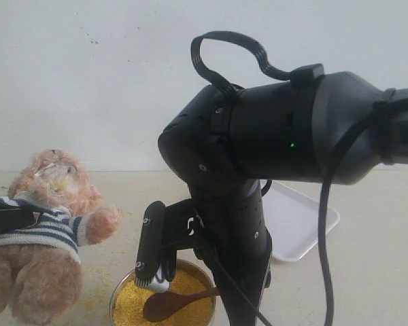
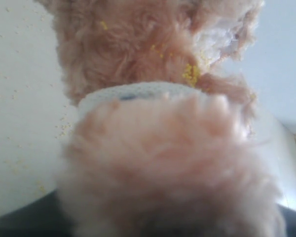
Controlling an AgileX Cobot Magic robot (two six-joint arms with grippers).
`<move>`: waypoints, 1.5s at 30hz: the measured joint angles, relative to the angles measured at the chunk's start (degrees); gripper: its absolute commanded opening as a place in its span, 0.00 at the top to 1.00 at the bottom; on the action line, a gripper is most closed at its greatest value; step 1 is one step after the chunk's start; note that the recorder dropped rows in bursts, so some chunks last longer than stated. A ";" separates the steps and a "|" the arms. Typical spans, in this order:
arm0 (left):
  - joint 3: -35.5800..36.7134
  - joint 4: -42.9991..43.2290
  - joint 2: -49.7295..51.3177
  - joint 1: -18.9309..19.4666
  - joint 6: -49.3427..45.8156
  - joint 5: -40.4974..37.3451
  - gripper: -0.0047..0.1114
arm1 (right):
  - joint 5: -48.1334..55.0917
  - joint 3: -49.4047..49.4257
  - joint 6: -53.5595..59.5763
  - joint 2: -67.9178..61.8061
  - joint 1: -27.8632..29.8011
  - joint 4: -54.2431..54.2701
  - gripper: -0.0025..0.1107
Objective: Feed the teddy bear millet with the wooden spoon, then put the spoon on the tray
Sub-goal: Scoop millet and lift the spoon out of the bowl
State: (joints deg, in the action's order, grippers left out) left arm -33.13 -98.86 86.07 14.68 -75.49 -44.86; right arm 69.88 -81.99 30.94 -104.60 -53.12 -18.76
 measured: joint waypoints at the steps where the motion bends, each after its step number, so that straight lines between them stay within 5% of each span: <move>1: 0.00 0.00 0.00 0.00 -0.33 0.00 0.92 | 0.00 0.00 0.10 -0.25 0.00 -0.39 0.98; 18: 0.00 0.00 0.00 0.00 -1.78 0.00 0.92 | -1.89 0.00 -2.15 -2.83 0.00 0.94 0.98; 31: 0.00 0.00 0.00 0.00 -1.90 0.00 0.92 | -0.30 0.00 -4.25 -2.83 0.00 -9.17 0.98; 45: 0.00 0.00 0.00 0.00 -1.90 -2.01 0.92 | -0.21 0.00 -1.65 0.37 0.21 -4.80 0.98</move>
State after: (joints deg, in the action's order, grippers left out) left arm -33.13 -98.86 86.07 14.68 -77.39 -46.86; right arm 69.67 -81.99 29.29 -104.23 -52.91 -23.56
